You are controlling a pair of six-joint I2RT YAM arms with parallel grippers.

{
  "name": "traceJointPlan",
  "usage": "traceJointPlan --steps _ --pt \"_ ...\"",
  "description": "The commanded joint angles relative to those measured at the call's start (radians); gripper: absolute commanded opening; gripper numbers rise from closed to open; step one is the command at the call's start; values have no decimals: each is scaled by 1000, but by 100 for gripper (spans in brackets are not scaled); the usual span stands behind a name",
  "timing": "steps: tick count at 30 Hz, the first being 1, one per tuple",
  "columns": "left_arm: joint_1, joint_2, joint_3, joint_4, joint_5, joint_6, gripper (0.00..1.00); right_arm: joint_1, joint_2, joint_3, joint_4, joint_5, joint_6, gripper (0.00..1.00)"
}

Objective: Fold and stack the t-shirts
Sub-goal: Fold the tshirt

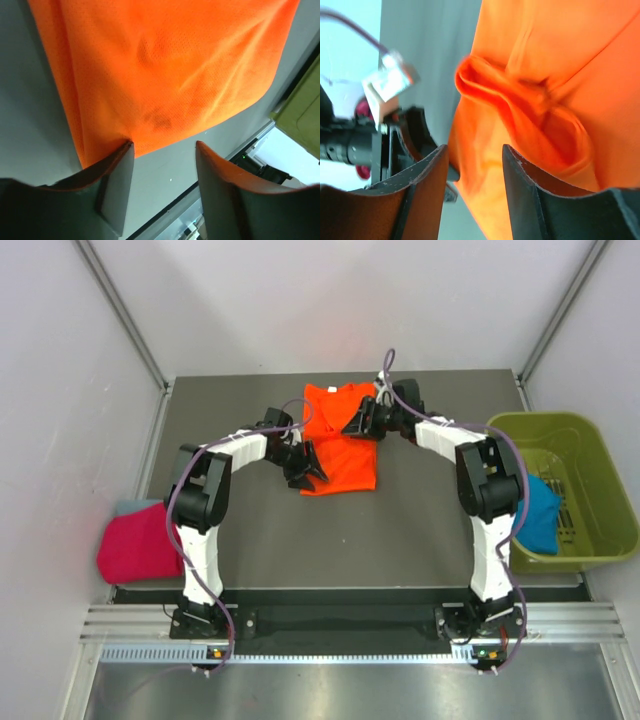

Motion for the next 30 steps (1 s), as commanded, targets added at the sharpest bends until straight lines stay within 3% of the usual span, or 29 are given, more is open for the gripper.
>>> traceJointPlan --steps 1,8,17,21,30 --pt "2 -59 21 2 -36 28 58 -44 -62 39 13 42 -51 48" --pt "45 -177 12 -36 -62 59 68 -106 -252 -177 -88 -16 -68 49" --pt "97 -160 -80 -45 -27 45 69 -136 -382 -498 -56 -56 -1 52" --pt "105 -124 -122 -21 -3 -32 68 -126 -329 -523 -31 -55 21 52" --pt "87 -70 -126 21 -9 -52 68 -100 -202 -420 -7 -59 30 51"
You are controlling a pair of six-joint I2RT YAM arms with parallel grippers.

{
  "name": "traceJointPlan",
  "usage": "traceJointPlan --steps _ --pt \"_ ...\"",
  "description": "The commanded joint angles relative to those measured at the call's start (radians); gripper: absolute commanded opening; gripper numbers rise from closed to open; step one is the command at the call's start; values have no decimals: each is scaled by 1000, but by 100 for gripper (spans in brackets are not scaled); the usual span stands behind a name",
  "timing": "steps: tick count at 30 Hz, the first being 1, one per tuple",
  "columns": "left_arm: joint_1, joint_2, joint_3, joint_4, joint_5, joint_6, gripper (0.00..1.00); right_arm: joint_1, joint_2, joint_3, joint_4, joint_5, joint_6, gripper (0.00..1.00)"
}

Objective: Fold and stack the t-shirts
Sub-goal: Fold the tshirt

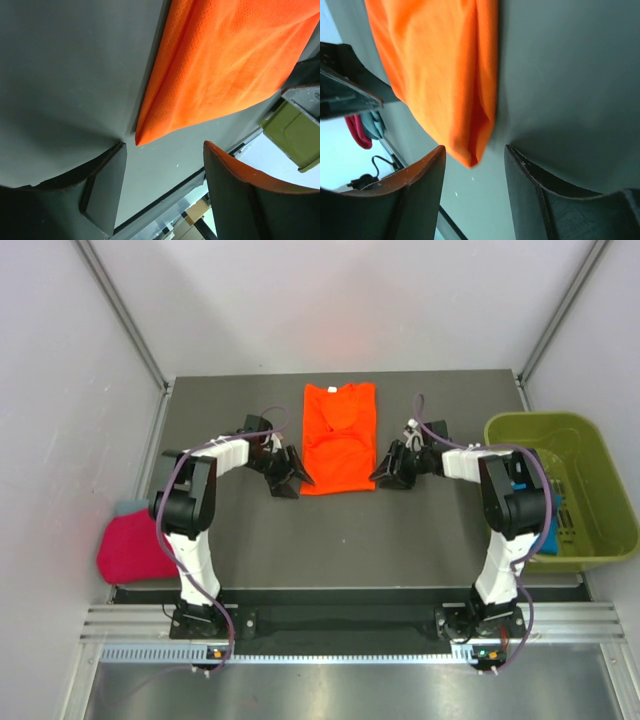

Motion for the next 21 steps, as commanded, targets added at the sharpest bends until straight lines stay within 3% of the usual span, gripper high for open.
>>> traceJointPlan --steps 1,12,19,21 --pt "-12 23 13 32 -2 -11 68 31 35 73 56 -13 11 51" --pt "-32 58 33 49 20 -25 58 71 29 34 62 -34 51 41" --pt "-32 52 23 58 30 -31 31 74 -3 8 78 -38 40 29" --pt "-32 38 12 62 33 -33 18 74 -23 1 72 -28 35 34"
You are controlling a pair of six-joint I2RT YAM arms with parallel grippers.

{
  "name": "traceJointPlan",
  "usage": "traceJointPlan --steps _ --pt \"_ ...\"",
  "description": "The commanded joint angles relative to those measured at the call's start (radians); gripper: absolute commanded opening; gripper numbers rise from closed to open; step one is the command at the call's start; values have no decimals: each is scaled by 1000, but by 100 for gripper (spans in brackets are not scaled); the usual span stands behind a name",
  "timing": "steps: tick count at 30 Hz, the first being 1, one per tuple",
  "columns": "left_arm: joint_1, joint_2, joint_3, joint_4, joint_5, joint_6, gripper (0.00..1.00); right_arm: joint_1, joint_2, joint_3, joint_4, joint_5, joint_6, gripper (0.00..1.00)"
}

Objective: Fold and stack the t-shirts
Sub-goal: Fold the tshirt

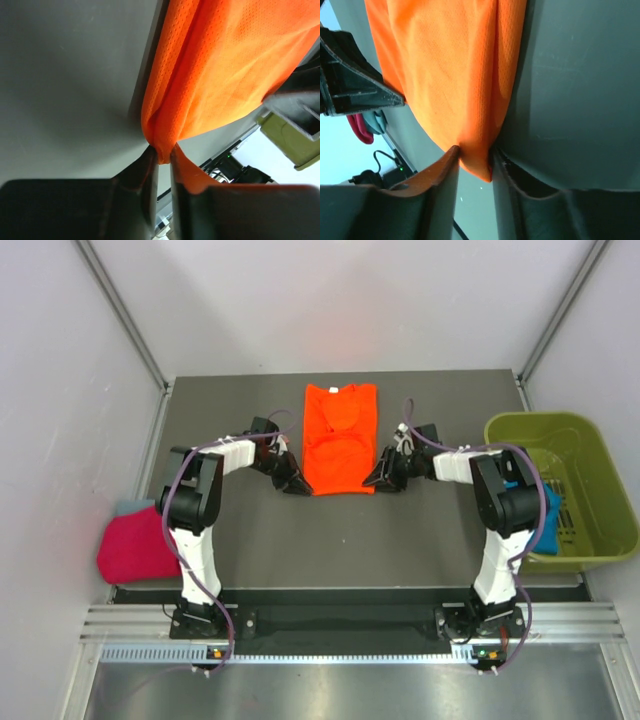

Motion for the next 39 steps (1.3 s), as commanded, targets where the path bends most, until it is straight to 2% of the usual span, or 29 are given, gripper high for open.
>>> traceJointPlan --steps 1,8,15,24,27,28,31,39 --pt "-4 -20 -17 42 1 0 16 16 -79 -13 -18 16 -15 42" --pt "-4 -51 -54 53 1 -2 12 15 -143 -71 -38 9 -27 44" --pt "-6 -71 -68 56 3 -3 4 18 -123 -117 -12 15 -20 45" --pt "-12 -109 -97 56 -1 4 1 29 -70 -98 71 26 11 38" --pt "-15 -120 -103 53 -2 9 0 35 -54 -76 83 18 11 27" --pt "-13 -122 -102 50 -4 12 0 39 -53 -70 81 12 9 15" --pt "-15 -139 -102 44 -7 16 0 38 -82 -56 42 1 -10 1" --pt "-18 -260 -123 31 30 30 0 15 -339 -171 -61 -13 -43 0"
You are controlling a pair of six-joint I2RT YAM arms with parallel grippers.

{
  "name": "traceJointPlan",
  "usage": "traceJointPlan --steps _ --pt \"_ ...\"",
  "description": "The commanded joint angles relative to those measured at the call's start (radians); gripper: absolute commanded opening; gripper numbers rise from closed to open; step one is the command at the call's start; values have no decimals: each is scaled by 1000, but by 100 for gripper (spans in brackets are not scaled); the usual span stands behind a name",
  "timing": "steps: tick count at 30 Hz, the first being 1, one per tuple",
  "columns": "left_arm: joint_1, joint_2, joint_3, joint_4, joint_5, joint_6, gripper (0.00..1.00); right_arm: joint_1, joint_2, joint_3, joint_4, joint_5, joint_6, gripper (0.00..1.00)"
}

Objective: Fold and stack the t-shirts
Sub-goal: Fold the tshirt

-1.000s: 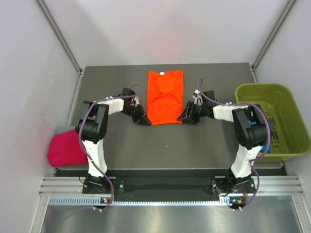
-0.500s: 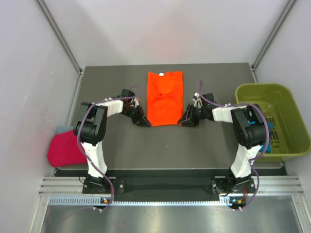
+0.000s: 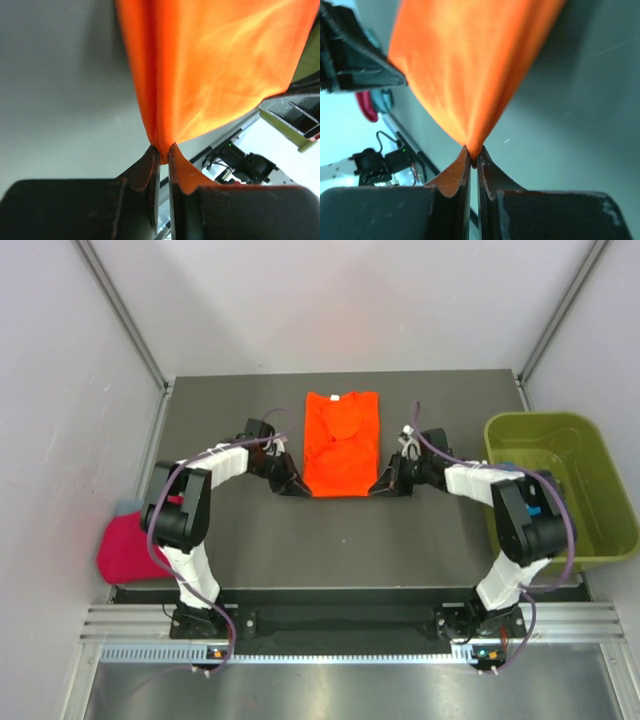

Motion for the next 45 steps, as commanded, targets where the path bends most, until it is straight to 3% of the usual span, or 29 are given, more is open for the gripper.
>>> traceJointPlan --steps 1,10,15,29,37,45 --pt "-8 -119 -15 3 35 26 0 -7 -151 -40 -33 -23 -30 0" --pt "-62 -310 6 -55 36 115 0 -8 -401 -50 -164 -4 -142 0" --pt "-62 -315 96 -38 0 178 0 -34 -390 7 -138 8 -145 0" --pt "-35 111 593 -51 -77 304 0 -93 -2 410 -21 23 -171 0" --pt "-22 384 833 -3 -99 345 0 -119 184 512 23 45 -170 0" --pt "-22 515 1035 52 -139 377 0 -158 275 593 23 94 -205 0"
